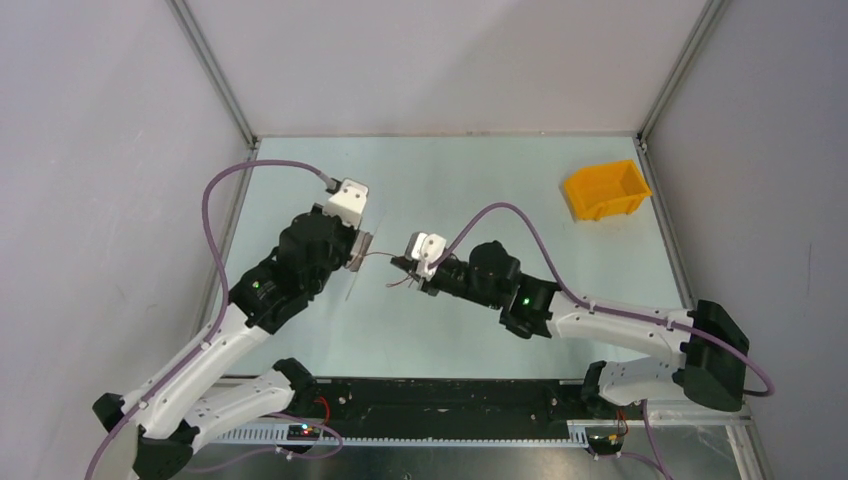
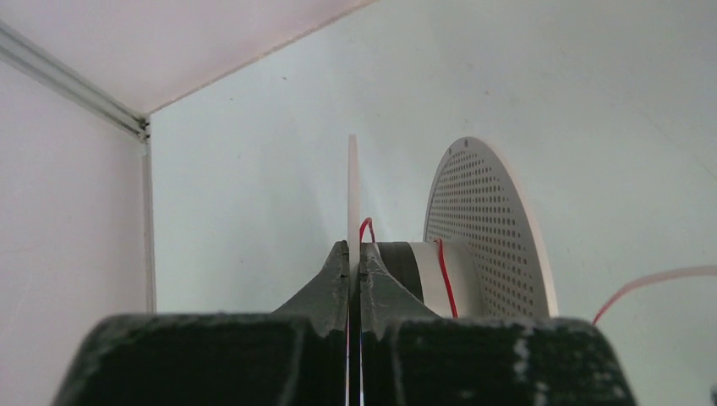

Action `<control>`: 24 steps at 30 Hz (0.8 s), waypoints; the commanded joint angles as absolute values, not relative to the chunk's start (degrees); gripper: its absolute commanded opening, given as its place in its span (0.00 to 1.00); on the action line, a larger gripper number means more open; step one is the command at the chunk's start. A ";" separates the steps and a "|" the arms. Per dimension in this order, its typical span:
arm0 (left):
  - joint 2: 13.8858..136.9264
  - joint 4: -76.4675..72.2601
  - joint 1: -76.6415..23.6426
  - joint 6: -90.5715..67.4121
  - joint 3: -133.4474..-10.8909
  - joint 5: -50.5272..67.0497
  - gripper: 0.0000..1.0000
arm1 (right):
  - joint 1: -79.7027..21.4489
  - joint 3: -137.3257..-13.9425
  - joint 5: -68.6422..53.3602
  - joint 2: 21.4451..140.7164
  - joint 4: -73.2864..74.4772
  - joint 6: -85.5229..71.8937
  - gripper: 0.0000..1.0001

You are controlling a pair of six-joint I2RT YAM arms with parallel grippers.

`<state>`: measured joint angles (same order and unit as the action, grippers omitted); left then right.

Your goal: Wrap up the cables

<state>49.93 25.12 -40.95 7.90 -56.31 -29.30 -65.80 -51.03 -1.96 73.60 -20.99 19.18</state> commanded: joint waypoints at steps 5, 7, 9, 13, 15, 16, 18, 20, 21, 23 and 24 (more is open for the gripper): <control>45.68 24.27 -41.61 13.24 -52.66 -14.41 0.00 | -57.96 -53.87 -7.11 72.34 -18.86 17.78 0.00; 45.45 25.50 -41.58 12.42 -52.48 -13.06 0.00 | -56.73 -53.83 -5.72 72.49 -17.01 18.32 0.02; 45.68 27.91 -41.57 10.99 -53.25 -13.18 0.00 | -55.11 -53.21 -4.78 72.61 -15.55 18.04 0.05; 45.62 32.28 -41.49 7.93 -56.45 -7.04 0.00 | -50.19 -49.71 -7.57 72.03 -17.27 15.53 0.12; 44.71 32.57 -41.48 5.84 -57.83 -2.95 0.00 | -48.77 -48.01 -8.55 71.82 -18.67 14.14 0.15; 44.16 32.58 -41.44 4.29 -58.18 -1.69 0.00 | -48.38 -47.00 -8.76 71.81 -19.63 13.29 0.16; 43.65 32.55 -41.05 2.11 -59.37 3.02 0.00 | -47.24 -45.46 -10.20 71.73 -21.13 11.56 0.17; 43.43 32.49 -40.51 -0.14 -60.54 5.85 0.00 | -46.07 -43.77 -12.45 71.92 -23.33 9.70 0.17; 43.42 32.46 -40.25 -0.95 -61.34 7.20 0.00 | -45.62 -43.29 -13.42 72.08 -24.57 9.33 0.17; 43.53 32.41 -39.12 -3.70 -62.53 9.02 0.00 | -45.42 -41.92 -14.04 72.47 -25.98 7.88 0.17; 43.65 32.38 -38.19 -4.31 -62.86 10.14 0.00 | -45.34 -41.15 -14.23 72.66 -26.35 7.50 0.16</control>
